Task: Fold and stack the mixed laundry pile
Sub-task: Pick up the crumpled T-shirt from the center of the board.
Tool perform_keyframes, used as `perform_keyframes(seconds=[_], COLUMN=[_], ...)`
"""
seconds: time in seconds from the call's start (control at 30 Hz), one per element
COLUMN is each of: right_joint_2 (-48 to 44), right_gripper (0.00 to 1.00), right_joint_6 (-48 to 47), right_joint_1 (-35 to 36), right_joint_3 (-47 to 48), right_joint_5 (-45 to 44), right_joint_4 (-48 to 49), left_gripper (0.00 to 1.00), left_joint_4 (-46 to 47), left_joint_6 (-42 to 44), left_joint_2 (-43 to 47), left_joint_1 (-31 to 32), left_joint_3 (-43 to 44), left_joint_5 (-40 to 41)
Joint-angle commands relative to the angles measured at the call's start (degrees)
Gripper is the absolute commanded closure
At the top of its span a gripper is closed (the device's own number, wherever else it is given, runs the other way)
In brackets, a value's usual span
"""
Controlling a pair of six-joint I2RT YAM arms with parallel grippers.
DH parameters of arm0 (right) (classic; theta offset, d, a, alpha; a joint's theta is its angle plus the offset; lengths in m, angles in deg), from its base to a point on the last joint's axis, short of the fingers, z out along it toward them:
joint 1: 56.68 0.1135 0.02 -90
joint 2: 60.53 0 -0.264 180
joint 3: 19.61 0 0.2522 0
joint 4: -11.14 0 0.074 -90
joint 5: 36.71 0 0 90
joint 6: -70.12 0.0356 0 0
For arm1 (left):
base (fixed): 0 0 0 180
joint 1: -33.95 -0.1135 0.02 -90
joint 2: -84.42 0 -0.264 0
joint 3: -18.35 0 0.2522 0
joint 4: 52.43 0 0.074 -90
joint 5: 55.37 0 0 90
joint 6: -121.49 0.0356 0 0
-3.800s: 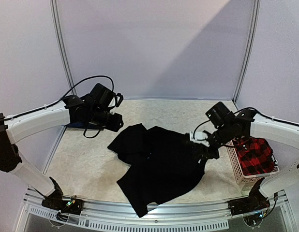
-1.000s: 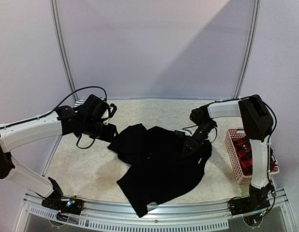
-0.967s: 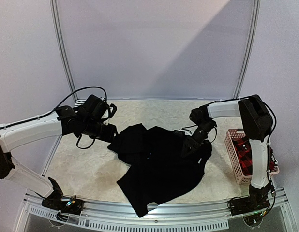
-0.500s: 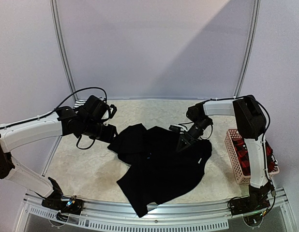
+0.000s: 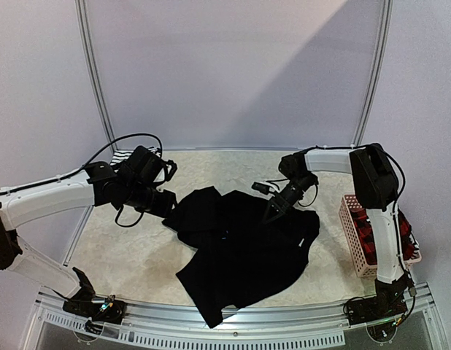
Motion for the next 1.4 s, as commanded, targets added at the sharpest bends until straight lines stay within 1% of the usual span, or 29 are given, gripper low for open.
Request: perform_keyframes(seconds=[0.0,0.1,0.23,0.3,0.43,0.57,0.7,0.83,0.9,1.03,1.13,1.23,1.3,1.37], right_joint_2=[-4.66,-12.76,-22.68,-27.52,-33.55,-37.30,-38.55,-38.90,-38.91,-39.12,-39.63,-39.70,-39.70,-39.79], right_gripper=[1.00,1.00,1.00,1.00,1.00,1.00,1.00,1.00,1.00,1.00,1.00,1.00,1.00,1.00], right_joint_6=[-2.45,-2.77,-2.35,-2.20,-2.03,-0.44,-0.41,-0.27,-0.18,-0.41,-0.36,-0.40,-0.43,-0.52], right_joint_1=[-0.40,-2.48,-6.79,-8.12,-8.75,-9.66,-11.12,-13.48,-14.23,-14.65,-14.75,-14.79,-14.86,-14.96], right_joint_3=[-0.69,-2.72,-5.26,-7.59,-13.81,-18.24,-19.02,-19.73,-20.13,-20.71,-20.90,-21.00,-21.09,-21.09], right_joint_5=[-2.77,-6.35,-8.36,-9.81,-12.73,-13.25,-13.15,-11.74,-11.10,-10.65,-10.61,-10.38,-10.39,-10.50], right_joint_4=[0.33,2.03,4.15,6.16,9.72,13.37,13.64,14.54,14.87,15.02,15.22,15.25,15.26,15.32], left_gripper=[0.62,0.62,0.62,0.62,0.62,0.62,0.61,0.57,0.55,0.55,0.58,0.64,0.78,0.95], left_joint_4=[-1.02,-1.88,-2.63,-3.45,-4.74,-6.13,-5.26,-7.25,-9.20,-13.71,-17.20,-18.33,-18.92,-19.04], left_joint_6=[4.27,8.10,11.70,13.08,14.10,13.76,14.12,13.60,13.22,12.48,12.53,12.44,12.27,12.35], left_joint_2=[-0.31,-1.57,-5.66,-10.11,-18.50,-26.15,-31.07,-36.02,-38.76,-43.30,-44.99,-45.26,-45.04,-44.02], left_joint_1=[2.65,4.18,5.60,6.17,7.66,7.98,8.25,9.42,10.04,10.85,11.33,11.36,11.36,11.39], left_joint_3=[-0.46,0.92,3.88,6.56,12.14,18.01,22.28,26.57,28.97,33.21,35.82,36.46,36.61,36.30], left_joint_5=[-1.63,-2.61,-4.76,-4.45,-1.87,1.80,-1.23,-3.19,-1.54,4.16,7.74,7.46,7.65,8.58])
